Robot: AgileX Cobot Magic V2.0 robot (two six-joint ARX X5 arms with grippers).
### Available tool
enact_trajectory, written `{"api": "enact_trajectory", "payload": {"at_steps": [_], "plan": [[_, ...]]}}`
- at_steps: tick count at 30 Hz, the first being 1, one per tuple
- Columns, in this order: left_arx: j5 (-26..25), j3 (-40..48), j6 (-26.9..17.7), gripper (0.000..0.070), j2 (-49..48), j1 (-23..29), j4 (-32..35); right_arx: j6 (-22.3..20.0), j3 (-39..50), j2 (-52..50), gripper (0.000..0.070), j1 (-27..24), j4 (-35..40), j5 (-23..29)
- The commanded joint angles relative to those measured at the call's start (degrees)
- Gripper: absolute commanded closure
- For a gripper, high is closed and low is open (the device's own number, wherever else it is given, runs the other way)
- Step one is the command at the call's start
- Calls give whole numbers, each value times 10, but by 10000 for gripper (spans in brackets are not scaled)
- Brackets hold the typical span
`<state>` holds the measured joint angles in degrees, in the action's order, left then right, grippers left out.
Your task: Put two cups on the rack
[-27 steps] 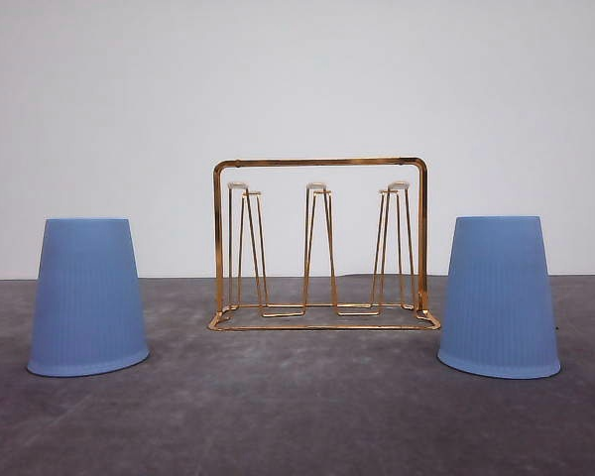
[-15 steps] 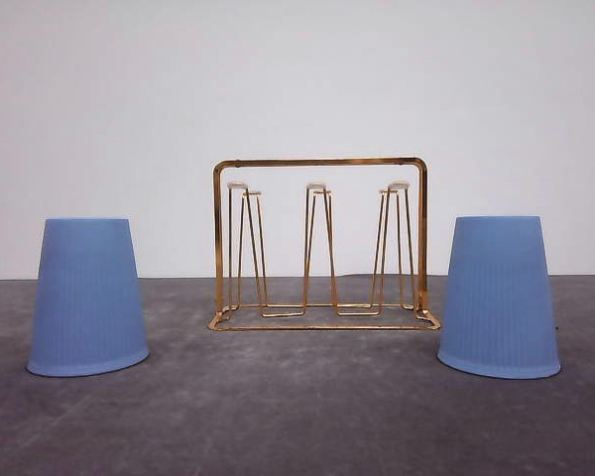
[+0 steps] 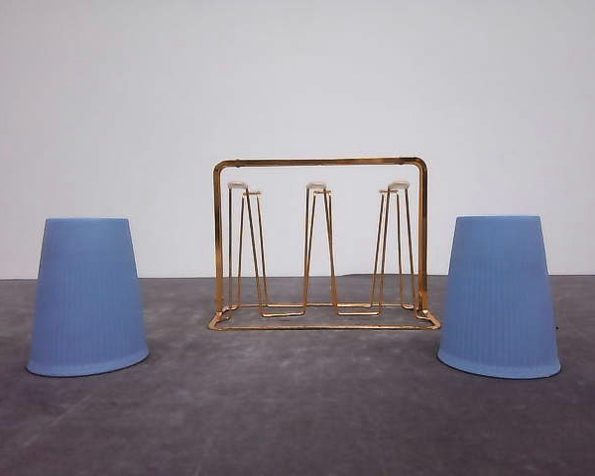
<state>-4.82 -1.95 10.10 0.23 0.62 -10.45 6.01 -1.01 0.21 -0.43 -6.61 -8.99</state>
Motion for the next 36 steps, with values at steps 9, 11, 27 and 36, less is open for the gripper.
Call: {"api": "enact_trajectory", "payload": {"at_steps": [9, 11, 27, 36], "plan": [[-21, -226, 72, 688, 128, -3, -67, 114, -181, 125, 694, 13, -51, -42], [-39, -290, 66, 688, 189, -4, -95, 108, -234, 177, 694, 16, -75, -50], [-60, -494, -35, 682, 548, -82, -200, -48, -494, 536, 694, 63, -282, -71], [-54, -494, -36, 167, 592, -108, -199, -71, -494, 566, 252, 63, -306, -77]]}}
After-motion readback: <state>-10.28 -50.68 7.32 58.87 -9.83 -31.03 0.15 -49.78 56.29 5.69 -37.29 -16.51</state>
